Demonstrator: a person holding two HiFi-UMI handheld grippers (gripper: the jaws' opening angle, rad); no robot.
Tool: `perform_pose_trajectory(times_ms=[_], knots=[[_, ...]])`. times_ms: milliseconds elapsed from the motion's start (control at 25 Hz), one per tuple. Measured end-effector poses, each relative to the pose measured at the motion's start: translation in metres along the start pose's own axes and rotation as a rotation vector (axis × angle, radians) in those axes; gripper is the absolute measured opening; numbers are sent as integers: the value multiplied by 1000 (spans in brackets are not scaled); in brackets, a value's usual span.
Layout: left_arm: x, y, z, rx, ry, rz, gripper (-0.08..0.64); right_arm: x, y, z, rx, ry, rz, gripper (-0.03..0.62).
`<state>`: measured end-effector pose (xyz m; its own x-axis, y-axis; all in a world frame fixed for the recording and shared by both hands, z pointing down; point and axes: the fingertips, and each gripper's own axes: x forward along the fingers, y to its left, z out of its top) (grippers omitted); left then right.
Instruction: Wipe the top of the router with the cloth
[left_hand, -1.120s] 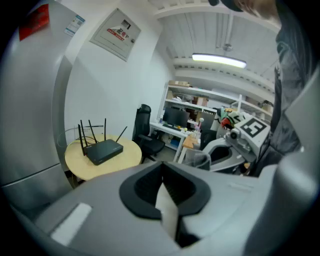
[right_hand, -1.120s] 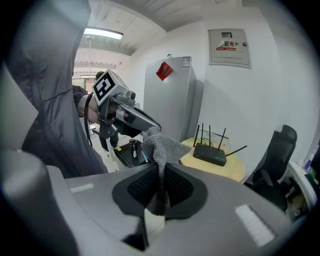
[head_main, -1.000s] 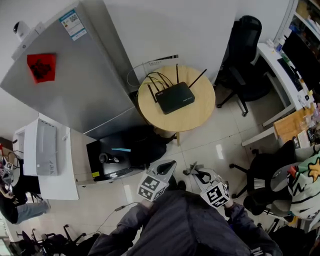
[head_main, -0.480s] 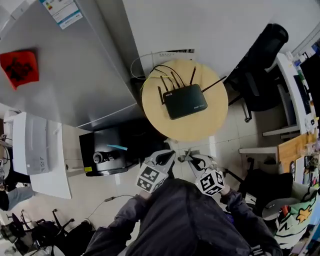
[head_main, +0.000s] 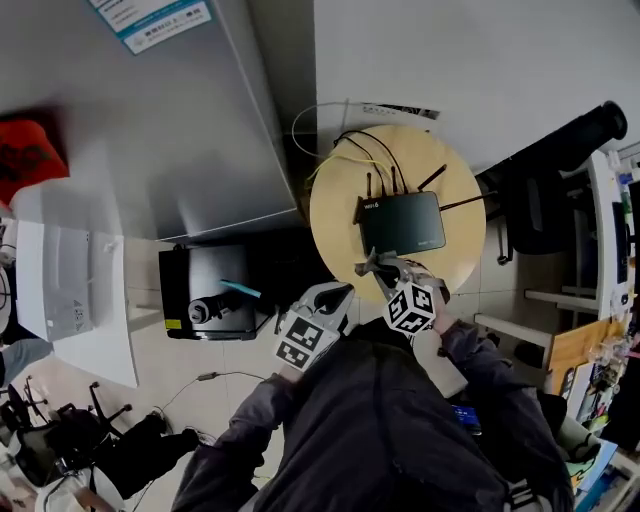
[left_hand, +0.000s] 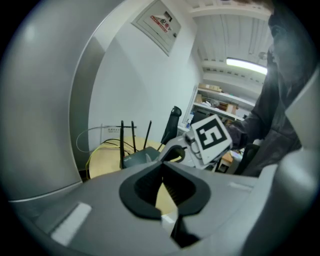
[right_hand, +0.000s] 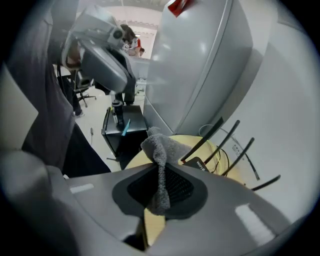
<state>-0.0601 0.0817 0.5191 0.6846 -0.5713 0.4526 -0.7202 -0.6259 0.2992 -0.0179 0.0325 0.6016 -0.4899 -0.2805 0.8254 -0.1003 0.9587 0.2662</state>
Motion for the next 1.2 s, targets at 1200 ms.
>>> perform_pose_trajectory(times_ms=[1200], knots=[[-11,25,-17,-193,-76,172,0,134,4,-37,-842,453,142,28]])
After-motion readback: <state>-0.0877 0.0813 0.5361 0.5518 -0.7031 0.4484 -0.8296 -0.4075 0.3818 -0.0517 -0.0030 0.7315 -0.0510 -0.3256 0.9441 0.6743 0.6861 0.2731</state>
